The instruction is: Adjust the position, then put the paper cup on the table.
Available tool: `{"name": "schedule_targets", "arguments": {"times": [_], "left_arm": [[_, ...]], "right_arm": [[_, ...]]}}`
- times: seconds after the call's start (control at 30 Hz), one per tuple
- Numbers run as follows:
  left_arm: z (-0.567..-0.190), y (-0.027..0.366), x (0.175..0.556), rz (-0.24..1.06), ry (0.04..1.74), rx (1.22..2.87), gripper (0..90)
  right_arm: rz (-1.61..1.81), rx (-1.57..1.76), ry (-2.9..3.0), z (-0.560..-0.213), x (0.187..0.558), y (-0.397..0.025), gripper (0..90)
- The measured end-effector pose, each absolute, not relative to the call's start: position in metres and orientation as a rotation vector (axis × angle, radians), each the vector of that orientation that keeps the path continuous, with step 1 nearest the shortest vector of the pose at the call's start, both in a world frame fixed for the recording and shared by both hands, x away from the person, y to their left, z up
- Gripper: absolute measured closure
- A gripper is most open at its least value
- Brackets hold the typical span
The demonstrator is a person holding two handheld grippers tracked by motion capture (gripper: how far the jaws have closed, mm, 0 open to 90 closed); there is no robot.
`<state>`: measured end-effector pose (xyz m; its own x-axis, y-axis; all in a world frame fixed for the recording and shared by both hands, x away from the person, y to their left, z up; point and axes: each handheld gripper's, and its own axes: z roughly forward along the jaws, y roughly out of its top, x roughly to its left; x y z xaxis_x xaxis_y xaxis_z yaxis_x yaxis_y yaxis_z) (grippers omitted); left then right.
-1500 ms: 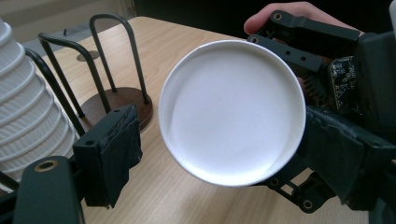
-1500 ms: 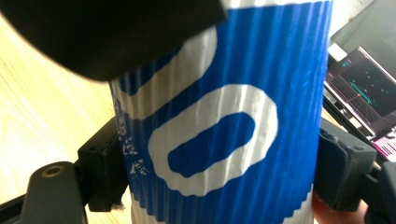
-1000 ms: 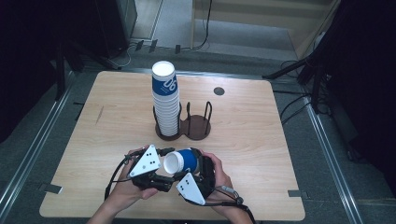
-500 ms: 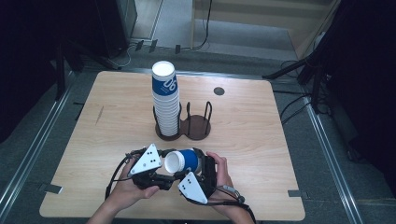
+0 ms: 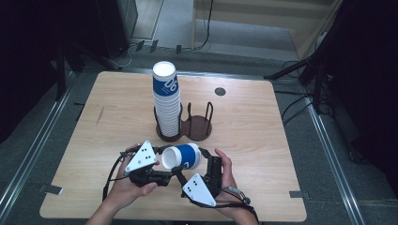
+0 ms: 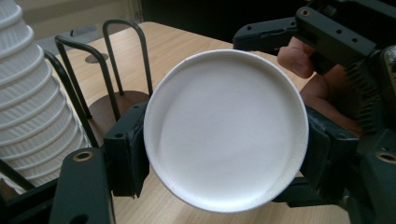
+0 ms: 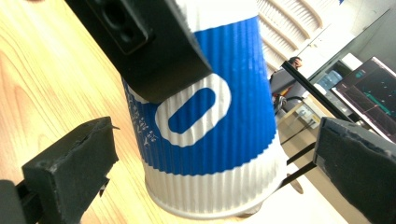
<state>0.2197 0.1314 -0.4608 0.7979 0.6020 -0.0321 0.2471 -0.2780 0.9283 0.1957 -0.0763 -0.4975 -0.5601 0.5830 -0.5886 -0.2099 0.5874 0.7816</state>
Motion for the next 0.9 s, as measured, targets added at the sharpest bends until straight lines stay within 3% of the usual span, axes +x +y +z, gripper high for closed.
{"name": "schedule_targets", "arguments": {"times": [0.77,0.87,0.9], "left_arm": [[-0.454,0.148,0.220,0.551,0.766,1.716,29.0],[-0.454,0.147,0.220,0.541,0.755,1.712,28.9],[-0.455,0.147,0.219,0.576,0.758,1.704,28.9]], "right_arm": [[1.425,0.668,1.898,-0.477,0.205,-0.102,0.3],[1.462,0.712,1.895,-0.476,0.205,-0.104,4.0],[1.508,0.756,1.881,-0.475,0.206,-0.106,9.4]]}}
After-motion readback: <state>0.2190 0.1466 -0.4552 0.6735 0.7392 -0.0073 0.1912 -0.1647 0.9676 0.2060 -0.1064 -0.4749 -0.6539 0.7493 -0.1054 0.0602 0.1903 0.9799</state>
